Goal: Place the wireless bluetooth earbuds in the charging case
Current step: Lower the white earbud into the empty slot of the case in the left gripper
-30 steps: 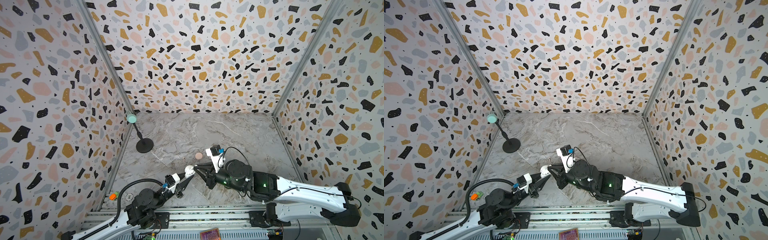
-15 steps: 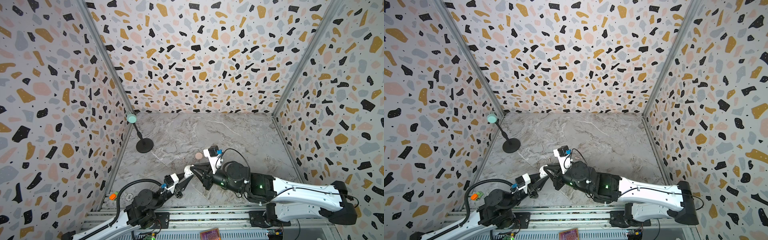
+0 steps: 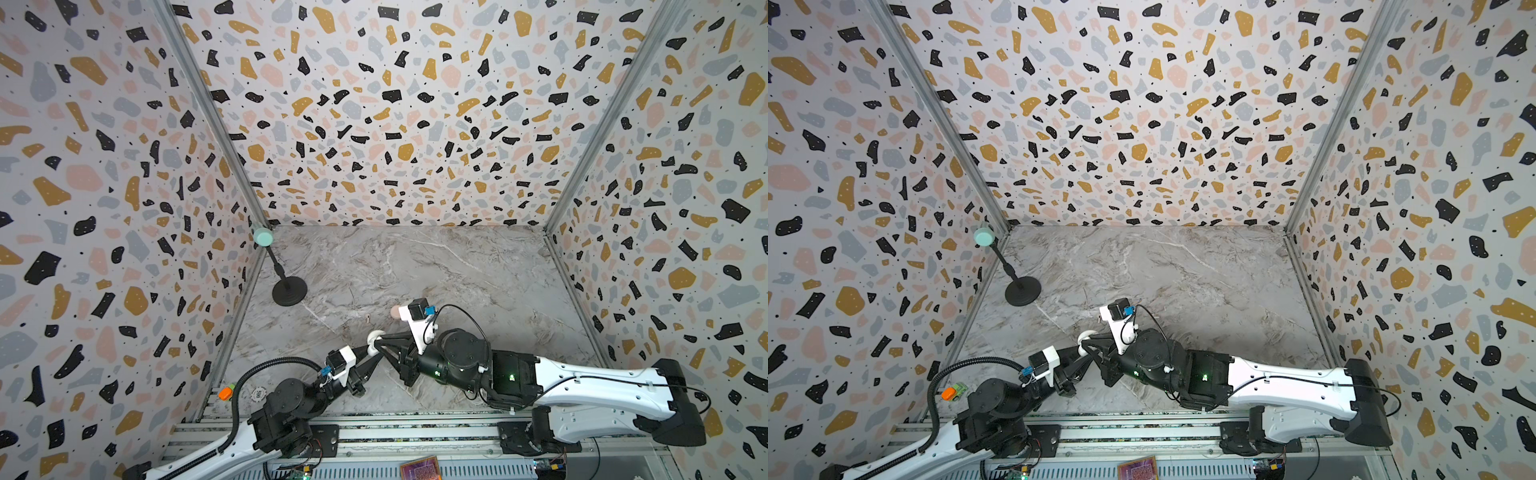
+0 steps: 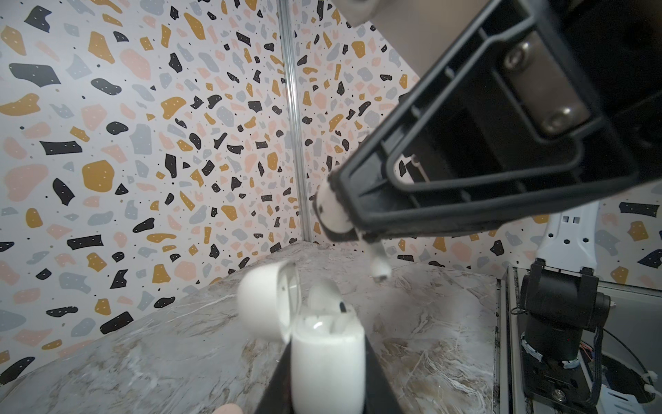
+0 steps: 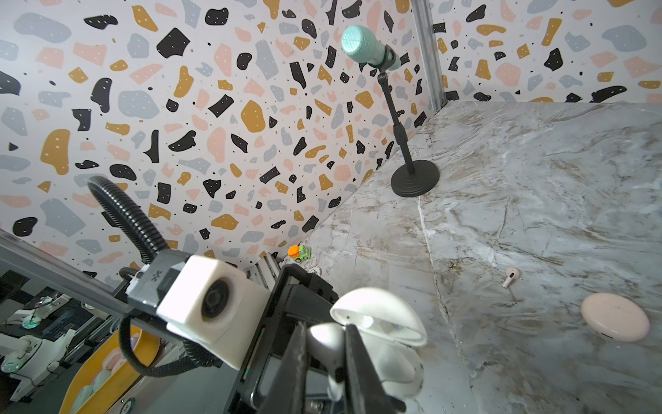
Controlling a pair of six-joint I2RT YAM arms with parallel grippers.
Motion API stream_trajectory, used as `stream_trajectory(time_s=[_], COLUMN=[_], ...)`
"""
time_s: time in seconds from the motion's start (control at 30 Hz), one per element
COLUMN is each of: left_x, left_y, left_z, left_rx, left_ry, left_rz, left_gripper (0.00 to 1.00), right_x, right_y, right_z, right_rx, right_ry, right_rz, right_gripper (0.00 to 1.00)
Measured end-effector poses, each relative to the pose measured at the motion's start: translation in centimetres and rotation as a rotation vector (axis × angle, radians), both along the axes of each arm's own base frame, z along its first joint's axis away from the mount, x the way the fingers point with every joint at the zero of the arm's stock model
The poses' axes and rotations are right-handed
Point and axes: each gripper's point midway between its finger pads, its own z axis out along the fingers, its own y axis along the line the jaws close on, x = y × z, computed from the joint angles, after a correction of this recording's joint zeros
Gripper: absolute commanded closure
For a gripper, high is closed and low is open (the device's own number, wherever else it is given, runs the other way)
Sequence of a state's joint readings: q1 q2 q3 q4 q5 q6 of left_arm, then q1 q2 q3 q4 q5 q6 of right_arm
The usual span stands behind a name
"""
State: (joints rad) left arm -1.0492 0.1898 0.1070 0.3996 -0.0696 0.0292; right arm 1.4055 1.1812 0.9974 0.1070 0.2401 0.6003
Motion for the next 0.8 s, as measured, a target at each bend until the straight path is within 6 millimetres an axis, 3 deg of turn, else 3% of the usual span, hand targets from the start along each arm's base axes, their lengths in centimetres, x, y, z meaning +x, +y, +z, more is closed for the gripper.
stream_trajectory(time_s=[0.8], left_x=[0.01], left_y=[0.0], left_z=[0.0], left_rx=[0.0], left_ry=[0.001], left_rz=[0.0], left_gripper=[1.0], right_x=[0.34], right_y=[0.29], right_z=[-0.9], right_rx=[-0.026], right_ry=[-0.035], right_rz=[-0.047], right_gripper=[0.94])
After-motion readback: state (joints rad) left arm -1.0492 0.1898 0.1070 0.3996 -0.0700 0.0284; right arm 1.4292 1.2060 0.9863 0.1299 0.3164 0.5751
